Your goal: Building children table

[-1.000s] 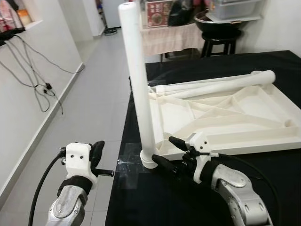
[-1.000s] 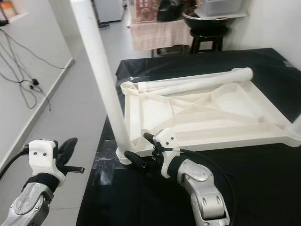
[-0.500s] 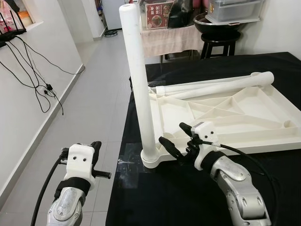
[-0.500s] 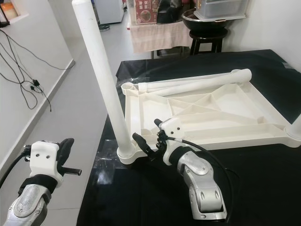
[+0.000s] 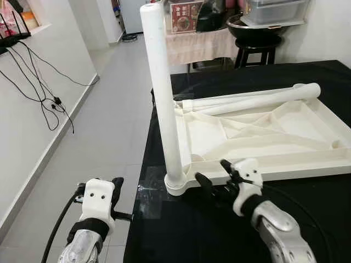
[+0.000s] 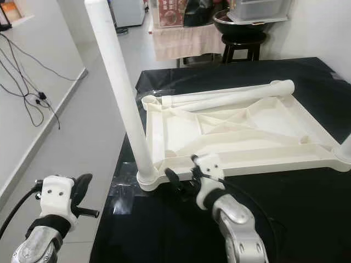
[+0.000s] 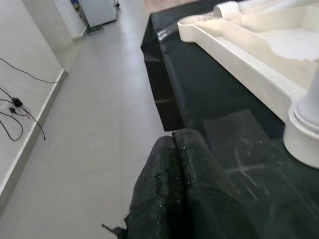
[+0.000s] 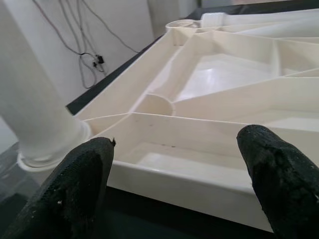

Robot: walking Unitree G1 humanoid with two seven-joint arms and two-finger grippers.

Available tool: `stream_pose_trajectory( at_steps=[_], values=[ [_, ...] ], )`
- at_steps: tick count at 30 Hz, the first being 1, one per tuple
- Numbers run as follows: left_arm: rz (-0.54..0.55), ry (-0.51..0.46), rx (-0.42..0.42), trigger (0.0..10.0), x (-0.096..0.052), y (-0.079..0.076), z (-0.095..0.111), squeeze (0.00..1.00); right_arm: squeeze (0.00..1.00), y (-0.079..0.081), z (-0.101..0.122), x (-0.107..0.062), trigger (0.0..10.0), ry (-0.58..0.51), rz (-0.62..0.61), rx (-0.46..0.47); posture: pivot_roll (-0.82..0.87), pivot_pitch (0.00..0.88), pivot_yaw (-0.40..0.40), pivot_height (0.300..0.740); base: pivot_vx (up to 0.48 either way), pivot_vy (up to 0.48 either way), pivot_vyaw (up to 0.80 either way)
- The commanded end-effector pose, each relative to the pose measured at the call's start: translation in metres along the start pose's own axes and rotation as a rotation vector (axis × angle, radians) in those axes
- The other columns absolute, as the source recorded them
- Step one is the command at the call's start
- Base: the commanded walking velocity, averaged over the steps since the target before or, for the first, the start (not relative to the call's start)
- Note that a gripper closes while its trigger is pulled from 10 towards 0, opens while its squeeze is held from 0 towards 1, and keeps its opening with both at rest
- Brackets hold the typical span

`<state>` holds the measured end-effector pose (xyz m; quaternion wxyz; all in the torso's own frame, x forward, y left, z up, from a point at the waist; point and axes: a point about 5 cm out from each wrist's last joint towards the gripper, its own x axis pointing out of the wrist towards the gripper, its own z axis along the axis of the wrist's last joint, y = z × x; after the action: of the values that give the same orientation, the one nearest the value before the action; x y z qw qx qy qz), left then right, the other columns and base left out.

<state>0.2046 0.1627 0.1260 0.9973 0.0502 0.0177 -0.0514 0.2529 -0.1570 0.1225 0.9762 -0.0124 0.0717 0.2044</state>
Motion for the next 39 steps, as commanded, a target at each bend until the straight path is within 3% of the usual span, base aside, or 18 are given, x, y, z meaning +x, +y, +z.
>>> stream_pose_trajectory(
  at_steps=[1, 11, 14, 16, 19, 21, 23, 26, 27, 30, 37, 38, 39],
  values=[
    [0.000, 0.020, -0.002, 10.0, -0.002, 0.002, -0.005, 0.00, 0.00, 0.002, -0.002, 0.001, 10.0, 0.011, -0.006, 0.015, -0.12, 0.042, 0.090, 0.740, 0.000, 0.000, 0.00],
    [-0.013, 0.023, 0.004, 10.0, 0.003, -0.001, -0.006, 0.00, 0.00, -0.002, -0.007, 0.005, 10.0, 0.035, -0.053, 0.038, -0.12, 0.036, 0.084, 0.740, 0.000, 0.333, 0.00],
    [-0.015, 0.023, 0.005, 10.0, 0.004, -0.001, -0.006, 0.00, 0.00, -0.008, -0.005, 0.005, 10.0, 0.034, -0.086, 0.042, -0.12, 0.032, 0.085, 0.740, 0.000, 0.476, 0.00],
    [-0.022, 0.021, 0.012, 10.0, 0.005, 0.000, -0.006, 0.00, 0.00, -0.022, 0.008, 0.004, 10.0, -0.004, -0.161, 0.083, -0.11, 0.032, 0.086, 0.740, 0.000, 0.476, 0.00],
    [-0.024, 0.021, 0.015, 10.0, 0.005, 0.000, -0.006, 0.00, 0.00, -0.026, 0.014, 0.003, 10.0, -0.020, -0.176, 0.079, -0.11, 0.033, 0.086, 0.740, 0.000, 0.476, 0.00],
    [-0.030, 0.021, 0.010, 10.0, 0.005, 0.000, -0.006, 0.00, 0.00, -0.042, 0.027, -0.004, 10.0, -0.017, -0.241, -0.017, -0.12, 0.040, 0.085, 0.740, 0.000, 0.476, 0.00],
    [-0.033, 0.021, 0.007, 10.0, 0.005, 0.000, -0.006, 0.00, 0.00, -0.048, 0.030, -0.006, 10.0, -0.009, -0.270, -0.050, -0.12, 0.040, 0.085, 0.740, 0.000, 0.476, 0.00],
    [-0.037, 0.023, 0.001, 10.0, 0.005, 0.000, -0.007, 0.00, 0.00, -0.089, 0.042, -0.019, 10.0, 0.060, -0.548, -0.204, -0.13, 0.046, 0.084, 0.740, 0.000, 0.114, 0.00],
    [-0.037, 0.023, 0.001, 10.0, 0.005, 0.000, -0.007, 0.00, 0.00, -0.089, 0.042, -0.019, 10.0, 0.060, -0.548, -0.204, -0.13, 0.046, 0.084, 0.740, 0.000, 0.000, 0.00],
    [-0.042, 0.022, -0.001, 10.0, 0.004, -0.001, -0.007, 0.00, 0.00, -0.109, 0.052, -0.031, 10.0, 0.116, -0.703, -0.285, -0.13, 0.050, 0.083, 0.740, 0.000, 0.000, 0.00],
    [-0.045, 0.021, -0.002, 10.0, 0.004, 0.000, -0.007, 0.00, 0.00, -0.106, 0.057, -0.030, 10.0, 0.186, -0.601, -0.345, -0.14, 0.055, 0.085, 0.740, 0.000, 0.000, 0.00],
    [-0.045, 0.021, -0.001, 10.0, 0.004, 0.000, -0.007, 0.00, 0.00, -0.106, 0.061, -0.031, 10.0, 0.223, -0.534, -0.422, -0.14, 0.056, 0.086, 0.740, 0.000, 0.000, 0.00],
    [-0.045, 0.021, -0.001, 10.0, 0.004, 0.000, -0.007, 0.00, 0.00, -0.106, 0.061, -0.031, 10.0, 0.223, -0.534, -0.422, -0.14, 0.056, 0.086, 0.740, 0.000, 0.000, 0.00]
  ],
)
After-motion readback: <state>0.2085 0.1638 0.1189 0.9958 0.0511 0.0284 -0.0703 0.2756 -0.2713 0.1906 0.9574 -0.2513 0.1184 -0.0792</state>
